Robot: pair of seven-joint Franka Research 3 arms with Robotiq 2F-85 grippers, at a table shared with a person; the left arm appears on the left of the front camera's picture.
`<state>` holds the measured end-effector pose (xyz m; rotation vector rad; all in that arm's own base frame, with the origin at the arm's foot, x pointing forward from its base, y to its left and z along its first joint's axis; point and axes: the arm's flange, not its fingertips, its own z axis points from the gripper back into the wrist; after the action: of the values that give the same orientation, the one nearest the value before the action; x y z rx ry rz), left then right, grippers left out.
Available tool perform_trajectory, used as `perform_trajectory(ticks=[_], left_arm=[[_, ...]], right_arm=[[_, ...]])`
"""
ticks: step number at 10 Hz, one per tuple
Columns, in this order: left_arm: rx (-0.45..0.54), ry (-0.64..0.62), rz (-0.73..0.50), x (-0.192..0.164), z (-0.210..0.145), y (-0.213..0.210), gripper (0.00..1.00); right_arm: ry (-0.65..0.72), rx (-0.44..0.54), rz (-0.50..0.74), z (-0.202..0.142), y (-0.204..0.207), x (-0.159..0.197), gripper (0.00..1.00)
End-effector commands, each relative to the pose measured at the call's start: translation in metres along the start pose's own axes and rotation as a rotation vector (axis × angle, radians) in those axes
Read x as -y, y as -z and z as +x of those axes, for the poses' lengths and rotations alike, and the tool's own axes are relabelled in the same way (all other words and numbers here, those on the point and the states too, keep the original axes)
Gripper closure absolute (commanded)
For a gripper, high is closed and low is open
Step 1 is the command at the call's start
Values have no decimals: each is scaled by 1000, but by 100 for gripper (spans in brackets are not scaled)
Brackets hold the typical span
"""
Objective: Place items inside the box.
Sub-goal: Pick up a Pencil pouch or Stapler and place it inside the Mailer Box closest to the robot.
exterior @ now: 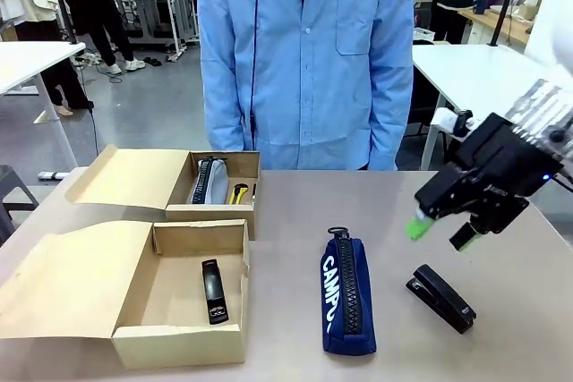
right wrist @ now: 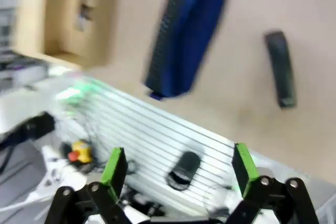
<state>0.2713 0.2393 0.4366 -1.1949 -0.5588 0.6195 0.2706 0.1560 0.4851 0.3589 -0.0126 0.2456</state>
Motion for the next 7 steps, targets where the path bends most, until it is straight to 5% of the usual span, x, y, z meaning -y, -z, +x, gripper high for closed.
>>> perform_trajectory(ticks=[1, 3, 4, 7], left_arm=[[6, 19, -22, 0, -1, 0, 0], [6, 19, -22, 0, -1, 0, 0], [6, 19, -22, 0, -1, 0, 0], [6, 19, -22, 0, -1, 0, 0]], right_arm=[[16, 15, 156, 13, -2, 17, 0], [16, 15, 156, 13, -2, 17, 0], [11, 9, 30, -2, -3, 0, 0], [65, 29, -118, 29, 36, -60, 0]])
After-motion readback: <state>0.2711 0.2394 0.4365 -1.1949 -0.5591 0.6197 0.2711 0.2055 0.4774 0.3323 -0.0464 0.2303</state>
